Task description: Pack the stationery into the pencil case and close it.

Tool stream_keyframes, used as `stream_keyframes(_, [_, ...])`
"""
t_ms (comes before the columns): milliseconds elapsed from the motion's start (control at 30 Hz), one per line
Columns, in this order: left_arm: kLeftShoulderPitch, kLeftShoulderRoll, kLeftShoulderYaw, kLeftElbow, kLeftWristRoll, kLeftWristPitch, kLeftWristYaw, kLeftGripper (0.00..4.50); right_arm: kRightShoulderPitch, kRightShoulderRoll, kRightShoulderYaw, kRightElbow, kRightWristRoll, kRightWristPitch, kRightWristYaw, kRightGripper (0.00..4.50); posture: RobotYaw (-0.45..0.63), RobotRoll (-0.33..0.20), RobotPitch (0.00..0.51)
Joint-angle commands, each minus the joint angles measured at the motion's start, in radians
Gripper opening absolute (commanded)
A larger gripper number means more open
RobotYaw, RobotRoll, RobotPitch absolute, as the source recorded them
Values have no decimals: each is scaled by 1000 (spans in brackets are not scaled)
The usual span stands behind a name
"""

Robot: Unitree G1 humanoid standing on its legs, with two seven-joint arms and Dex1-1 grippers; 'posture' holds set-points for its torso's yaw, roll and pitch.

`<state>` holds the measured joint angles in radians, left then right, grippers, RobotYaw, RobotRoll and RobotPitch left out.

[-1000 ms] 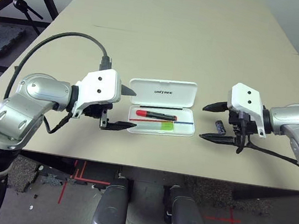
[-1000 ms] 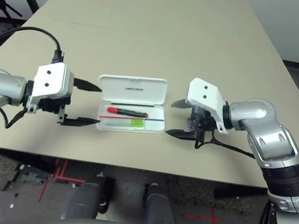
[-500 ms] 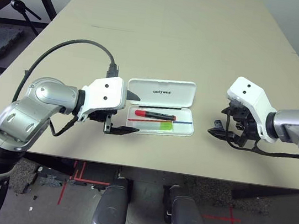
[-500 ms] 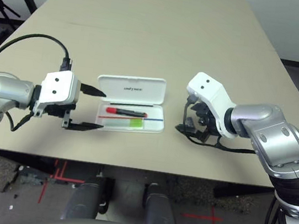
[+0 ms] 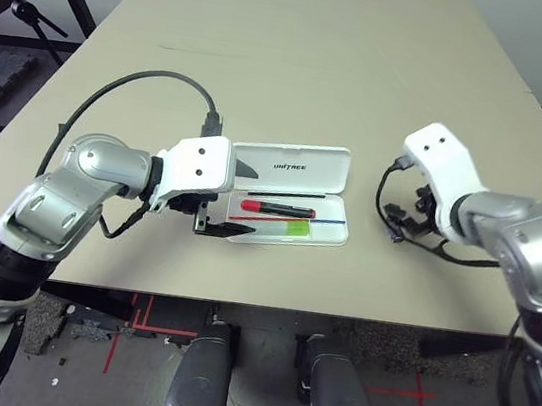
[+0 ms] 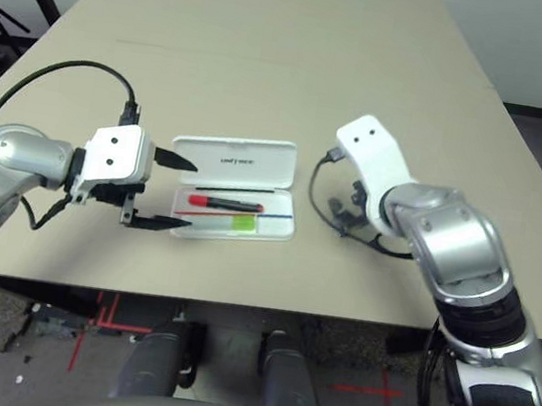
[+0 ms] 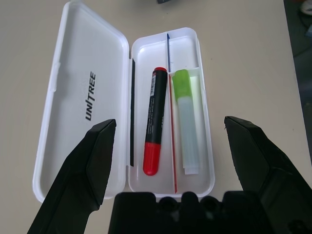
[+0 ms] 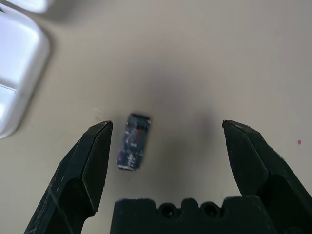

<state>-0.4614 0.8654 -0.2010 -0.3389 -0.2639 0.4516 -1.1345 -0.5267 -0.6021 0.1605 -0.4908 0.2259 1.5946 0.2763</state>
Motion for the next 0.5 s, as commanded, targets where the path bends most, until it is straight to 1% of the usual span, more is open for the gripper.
stream_keyframes(33, [-11,-4,-18,8,12,-13,-17,4486,37,27,-26,-2,28,20,-52,4500,-39,0,121])
stream_keyframes(233, [-13,-6,-24,5,15,-12,-16,4486,66,75,-39,18,62,20,-115,4500,-32,0,122])
stream_keyframes(500, [-11,-9,-24,-13,18,1,-5,4486,57,119,-25,85,82,20,-156,4500,-19,0,122])
